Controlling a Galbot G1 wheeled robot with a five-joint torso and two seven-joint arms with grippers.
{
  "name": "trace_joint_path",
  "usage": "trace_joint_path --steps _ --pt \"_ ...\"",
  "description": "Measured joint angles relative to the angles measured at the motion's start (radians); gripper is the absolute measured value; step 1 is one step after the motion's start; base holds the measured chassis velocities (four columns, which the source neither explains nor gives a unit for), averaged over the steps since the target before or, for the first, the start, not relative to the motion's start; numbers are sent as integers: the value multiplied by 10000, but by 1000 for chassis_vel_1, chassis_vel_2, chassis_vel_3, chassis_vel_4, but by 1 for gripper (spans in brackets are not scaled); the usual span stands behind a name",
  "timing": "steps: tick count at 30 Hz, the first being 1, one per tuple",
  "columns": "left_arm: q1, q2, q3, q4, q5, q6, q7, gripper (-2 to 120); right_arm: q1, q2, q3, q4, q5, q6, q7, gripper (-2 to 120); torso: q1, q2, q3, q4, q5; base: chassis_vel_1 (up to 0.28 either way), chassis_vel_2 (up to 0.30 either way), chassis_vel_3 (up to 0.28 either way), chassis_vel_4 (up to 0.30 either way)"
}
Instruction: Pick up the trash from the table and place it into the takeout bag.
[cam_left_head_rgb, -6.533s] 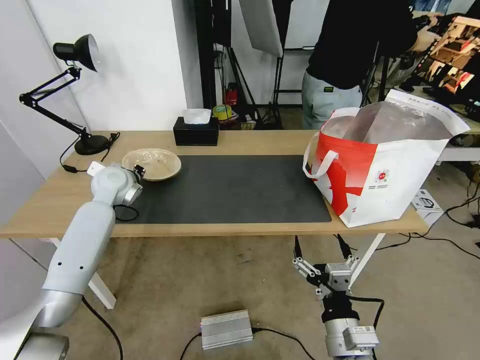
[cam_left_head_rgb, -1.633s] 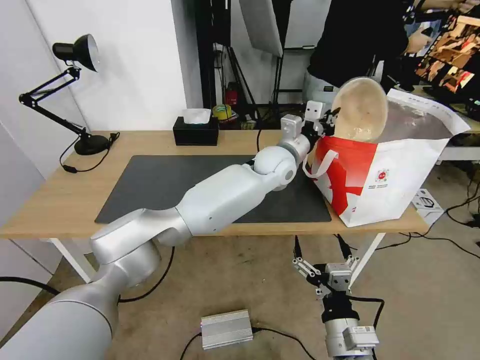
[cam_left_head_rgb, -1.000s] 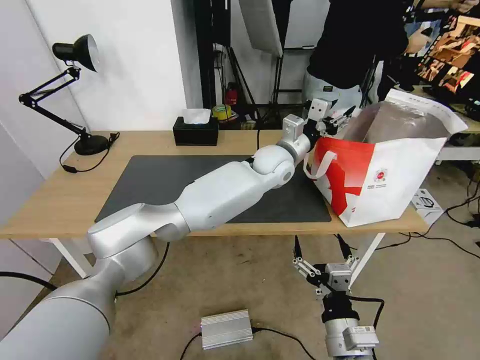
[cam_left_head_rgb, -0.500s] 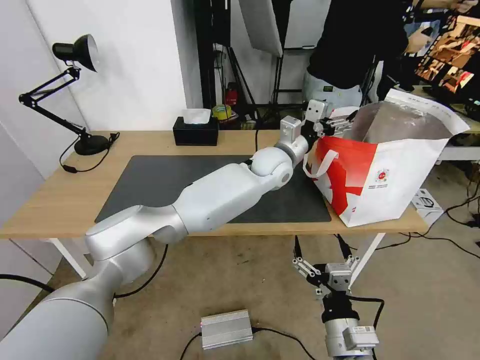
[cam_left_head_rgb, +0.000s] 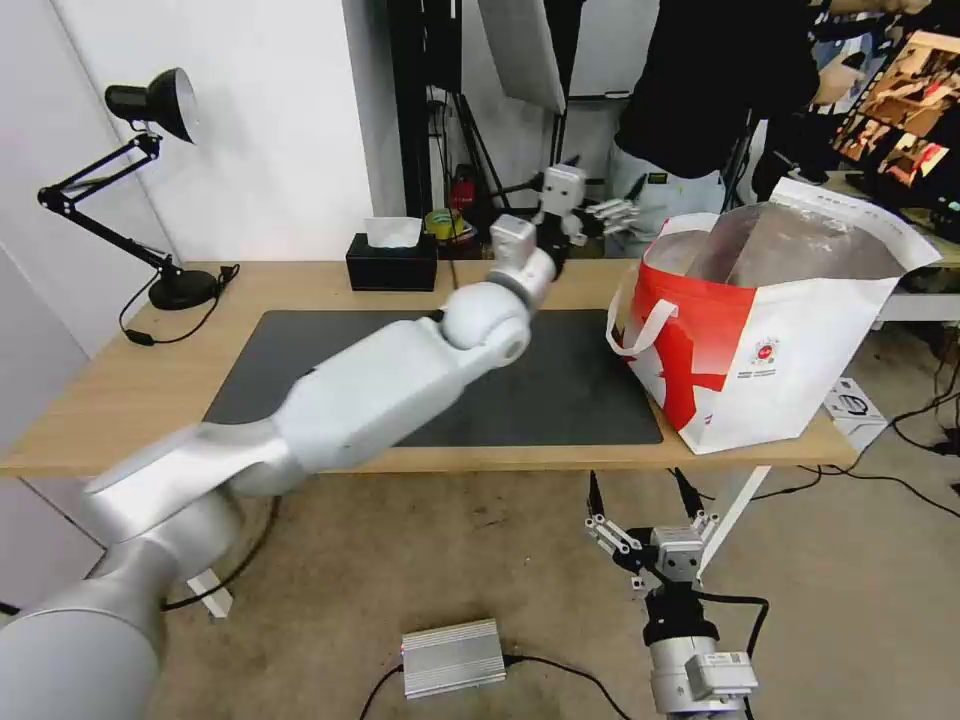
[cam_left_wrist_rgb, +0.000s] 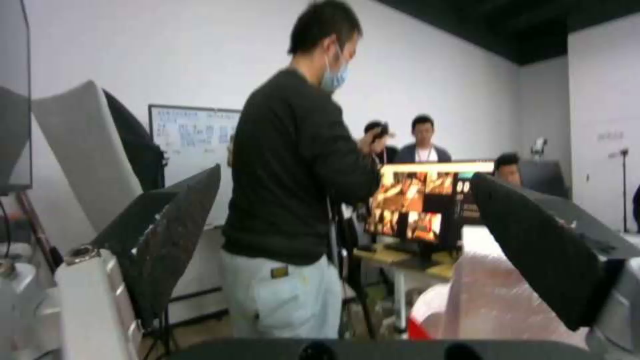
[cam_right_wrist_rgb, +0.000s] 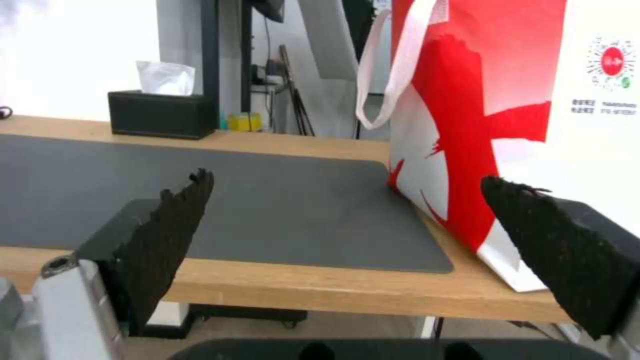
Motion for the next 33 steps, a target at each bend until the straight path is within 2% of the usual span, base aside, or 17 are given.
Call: trace_joint_path --steps 4,10,11,15,16,19,20,24,25,27,29,30,33 --pt "827 729 -484 -1052 445 21 -378 100 0 0 0 0 0 0 0 100 1 0 0 2 -1 0 0 0 0" --pt "1771 1515 -1156 -1939 841 28 -523 100 0 0 -1 0 0 0 0 100 0 -1 0 3 0 0 0 0 0" --pt "2032 1728 -1387 -2181 972 28 -537 100 1 0 0 0 0 0 -1 100 0 -2 0 -3 0 0 0 0 0" --pt "3342 2857 -2503 -3206 1406 21 -548 100 0 0 0 0 0 0 0 100 0 -2 0 4 -1 0 0 0 0" --pt "3342 2857 -2503 -3206 1406 21 -548 100 0 0 0 0 0 0 0 100 0 -2 0 4 -1 0 0 0 0" --pt "4679 3396 -3495 -3874 1888 22 -517 100 0 0 -1 0 0 0 -2 100 0 -1 0 2 -1 0 0 0 0" --pt "4679 3396 -3495 -3874 1888 22 -517 100 0 0 -1 0 0 0 -2 100 0 -1 0 2 -1 0 0 0 0" --pt "6840 3677 -5148 -4814 2524 31 -439 100 0 -1 -1 0 1 0 -1 100 0 -1 0 0 0 0 0 0 0" --pt "6840 3677 -5148 -4814 2524 31 -439 100 0 -1 -1 0 1 0 -1 100 0 -1 0 0 0 0 0 0 0" --pt "8331 3680 -6362 -5397 3138 31 -284 100 0 0 0 0 0 0 -1 100 0 -1 0 2 2 0 0 0 0" --pt "9513 3639 -7082 -5933 3460 20 -225 100 1 0 0 0 0 0 0 100 -1 -1 -1 6 -1 0 0 0 0" --pt "9513 3639 -7082 -5933 3460 20 -225 100 1 0 0 0 0 0 0 100 -1 -1 -1 6 -1 0 0 0 0" --pt "11044 3312 -8044 -6620 4005 -91 -131 100 0 0 -1 0 0 0 0 100 -1 0 -1 1 3 0 0 0 0"
